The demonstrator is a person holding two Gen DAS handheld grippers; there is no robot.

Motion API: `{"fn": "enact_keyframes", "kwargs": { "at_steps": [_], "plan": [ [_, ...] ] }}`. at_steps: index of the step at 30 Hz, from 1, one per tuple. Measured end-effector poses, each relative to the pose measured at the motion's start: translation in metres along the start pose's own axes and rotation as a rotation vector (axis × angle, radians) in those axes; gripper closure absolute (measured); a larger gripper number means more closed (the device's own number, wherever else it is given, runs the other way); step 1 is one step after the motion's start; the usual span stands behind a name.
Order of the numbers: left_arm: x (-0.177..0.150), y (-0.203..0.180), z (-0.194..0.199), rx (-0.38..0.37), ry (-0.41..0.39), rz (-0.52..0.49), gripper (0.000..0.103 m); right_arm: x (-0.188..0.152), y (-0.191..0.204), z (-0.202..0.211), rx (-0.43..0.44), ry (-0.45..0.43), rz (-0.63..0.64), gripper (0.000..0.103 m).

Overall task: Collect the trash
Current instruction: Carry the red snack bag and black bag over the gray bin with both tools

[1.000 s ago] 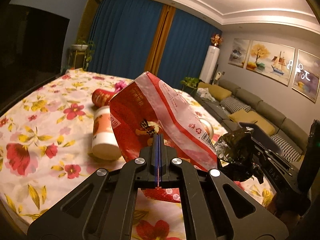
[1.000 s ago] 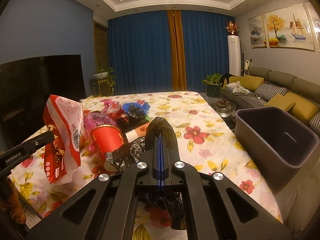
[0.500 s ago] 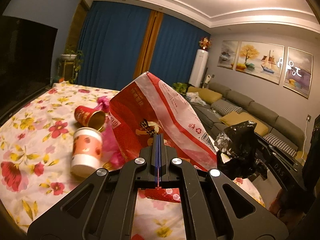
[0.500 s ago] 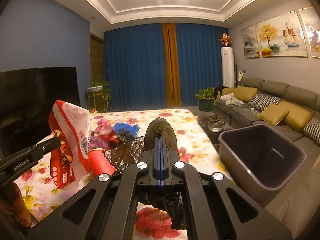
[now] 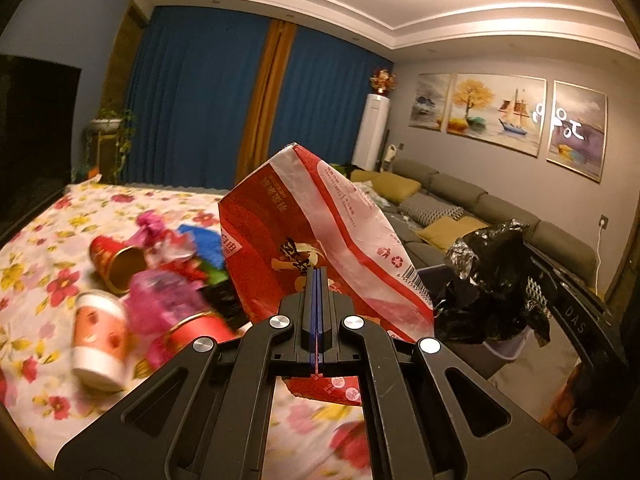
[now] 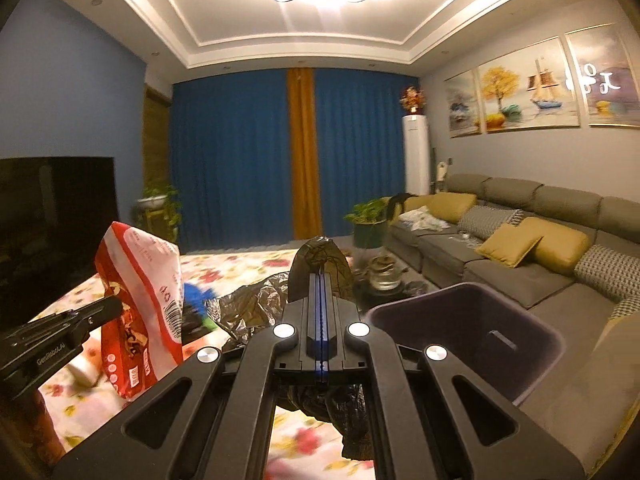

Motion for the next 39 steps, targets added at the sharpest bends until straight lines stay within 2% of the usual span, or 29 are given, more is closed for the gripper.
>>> {"fn": "enact_keyframes", "kwargs": {
  "at_steps": [6,11,17,26,39],
  "plan": [
    [0.005,-0.038,-0.026,-0.068,-0.006,-0.013,0.103,0.011,-0.035,-0.005,-0.095,-0.039,0.005,0.102],
    [0.009,-0.084,-0.052,-0.143,-0.008,-0.025,0.103,0.019,-0.067,-0.007,-0.19,-0.08,0.018,0.102],
    [0.001,-0.128,-0.084,-0.224,0.008,-0.04,0.103,0.016,-0.104,-0.016,-0.267,-0.069,0.002,0.102],
    [-0.021,-0.167,-0.125,-0.276,0.057,-0.052,0.103,0.004,-0.128,-0.034,-0.31,-0.04,-0.008,0.102],
    [-0.042,-0.179,-0.163,-0.303,0.115,-0.044,0.103,0.0,-0.145,-0.052,-0.291,-0.014,-0.025,0.102]
  ]
}}
Point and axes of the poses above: each gripper's, at about its wrist camera, not at the fingertips, and z roughly against the way its jaws point, y to its left, x to its top, the point moved 1 cm from there along -z, roughly the way its jaws point, and after that the axes turned 13 degrees about -y, right-handed, at the moved point
